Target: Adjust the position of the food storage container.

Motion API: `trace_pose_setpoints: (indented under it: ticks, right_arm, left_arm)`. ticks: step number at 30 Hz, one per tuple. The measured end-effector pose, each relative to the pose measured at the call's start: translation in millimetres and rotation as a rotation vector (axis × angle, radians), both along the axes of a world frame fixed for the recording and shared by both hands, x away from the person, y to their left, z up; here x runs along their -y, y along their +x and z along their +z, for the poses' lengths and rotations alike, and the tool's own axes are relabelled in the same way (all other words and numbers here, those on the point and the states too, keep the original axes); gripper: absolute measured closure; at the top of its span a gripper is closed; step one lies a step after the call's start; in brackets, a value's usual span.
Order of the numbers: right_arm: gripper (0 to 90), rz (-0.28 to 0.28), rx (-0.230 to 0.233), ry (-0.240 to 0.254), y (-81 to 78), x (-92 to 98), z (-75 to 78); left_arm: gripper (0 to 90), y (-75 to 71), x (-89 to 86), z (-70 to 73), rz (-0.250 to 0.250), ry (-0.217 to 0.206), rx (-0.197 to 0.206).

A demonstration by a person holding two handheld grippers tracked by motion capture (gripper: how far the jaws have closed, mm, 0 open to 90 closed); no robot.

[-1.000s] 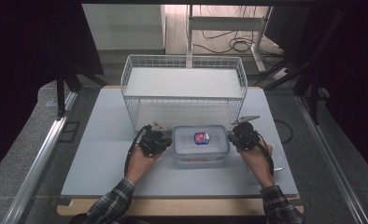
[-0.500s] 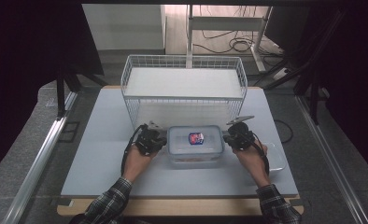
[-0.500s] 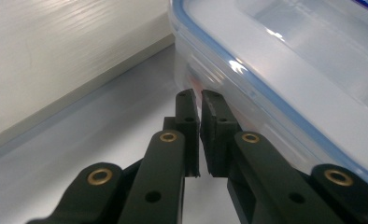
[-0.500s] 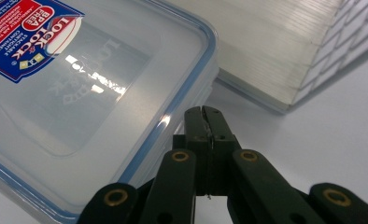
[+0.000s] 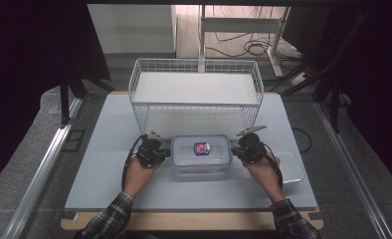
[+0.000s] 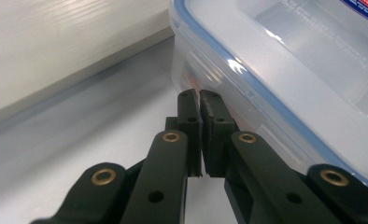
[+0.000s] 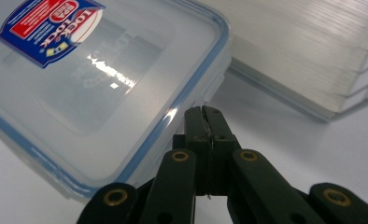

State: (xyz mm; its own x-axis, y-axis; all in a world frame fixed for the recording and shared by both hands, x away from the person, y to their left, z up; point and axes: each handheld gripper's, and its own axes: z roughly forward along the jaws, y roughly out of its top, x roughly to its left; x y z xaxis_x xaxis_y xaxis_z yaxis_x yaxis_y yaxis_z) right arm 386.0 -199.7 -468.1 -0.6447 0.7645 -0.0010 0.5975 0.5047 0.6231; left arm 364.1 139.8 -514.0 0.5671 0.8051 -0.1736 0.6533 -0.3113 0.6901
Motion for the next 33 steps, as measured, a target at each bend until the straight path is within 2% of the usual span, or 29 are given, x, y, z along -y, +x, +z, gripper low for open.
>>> trace_pose_setpoints:
  ticks: [3,4,7,13,19,27,33]
  right_arm:
    - [89.6,-0.006,-0.004,0.002,1.3,-1.5,0.0]
    - [89.7,-0.019,-0.005,-0.017,5.6,-3.0,-2.2]
    - [89.6,-0.036,-0.012,-0.041,11.3,-5.8,-8.0]
    - [89.7,-0.021,-0.037,-0.044,13.7,-8.0,-16.3]
    - [89.7,-0.001,-0.028,-0.050,5.7,-11.2,-14.1]
    - [89.7,0.008,-0.017,-0.066,-8.1,-11.9,-15.9]
    - [89.7,0.012,-0.015,-0.070,-16.9,-13.4,-15.6]
  left_arm:
    - [85.5,0.6,-1.7,-0.9,-0.002,-0.010,0.001]
    - [85.6,0.8,0.2,-0.5,-0.001,0.013,0.008]
    - [86.3,2.3,1.6,0.3,0.004,0.024,0.013]
    - [89.4,4.4,0.3,-0.6,0.018,0.001,0.000]
    - [89.7,-5.2,-2.2,-0.8,0.035,-0.017,-0.018]
    - [89.8,-23.2,-3.0,0.1,0.014,-0.011,-0.018]
    - [89.8,-32.9,-3.4,1.0,0.017,-0.002,-0.024]
